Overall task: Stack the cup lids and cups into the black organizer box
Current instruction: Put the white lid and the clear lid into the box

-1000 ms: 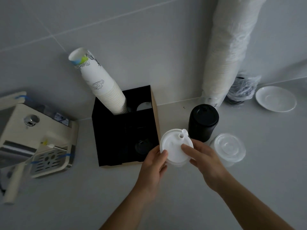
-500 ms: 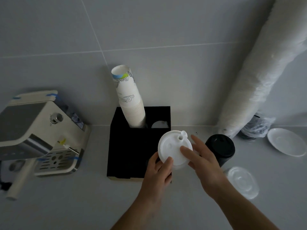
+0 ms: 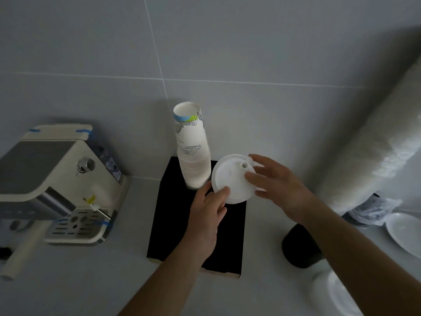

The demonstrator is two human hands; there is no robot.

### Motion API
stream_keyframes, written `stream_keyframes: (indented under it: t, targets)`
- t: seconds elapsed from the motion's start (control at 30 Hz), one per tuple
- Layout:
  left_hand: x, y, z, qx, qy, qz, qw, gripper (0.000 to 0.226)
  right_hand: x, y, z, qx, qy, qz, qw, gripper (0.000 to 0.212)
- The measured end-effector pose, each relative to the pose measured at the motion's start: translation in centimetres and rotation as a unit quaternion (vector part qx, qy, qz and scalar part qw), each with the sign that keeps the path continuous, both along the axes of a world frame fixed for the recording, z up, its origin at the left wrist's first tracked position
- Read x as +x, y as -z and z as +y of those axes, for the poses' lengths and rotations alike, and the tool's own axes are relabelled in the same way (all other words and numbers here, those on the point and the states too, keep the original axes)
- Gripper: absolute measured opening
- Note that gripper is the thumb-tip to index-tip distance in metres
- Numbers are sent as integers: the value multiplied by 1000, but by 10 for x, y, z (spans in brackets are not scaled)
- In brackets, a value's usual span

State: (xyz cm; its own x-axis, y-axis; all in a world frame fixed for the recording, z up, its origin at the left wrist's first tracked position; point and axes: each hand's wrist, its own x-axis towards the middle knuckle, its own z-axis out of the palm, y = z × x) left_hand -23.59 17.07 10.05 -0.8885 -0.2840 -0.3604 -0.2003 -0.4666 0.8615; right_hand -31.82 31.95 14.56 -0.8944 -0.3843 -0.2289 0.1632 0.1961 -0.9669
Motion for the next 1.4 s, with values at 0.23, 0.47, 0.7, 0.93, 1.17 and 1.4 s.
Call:
stream_keyframes:
  t: [0.23, 0.47, 0.7, 0.93, 1.17, 1.4]
  targets:
    - [-52, 14, -6, 54, -28, -62, 996, 45, -59, 12, -15, 36, 4, -46, 998, 28]
    - [-80, 27, 0, 30, -43, -102, 993, 12, -85, 37, -19, 29, 21, -87, 996, 34]
    - [-94, 36, 2, 10, -62, -109, 992, 23, -96, 52, -24, 25, 41, -105, 993, 32]
    - [-100, 39, 3, -20, -68, -114, 991, 65, -106, 58, -22, 16, 38, -120, 992, 31]
    - [-105, 45, -3, -147, -46, -142, 978, 40, -105, 78, -27, 105, 53, -47, 992, 31]
    - [-108, 52, 0, -233, -78, -129, 961, 38, -103, 79, -29, 183, 47, 63, 980, 27]
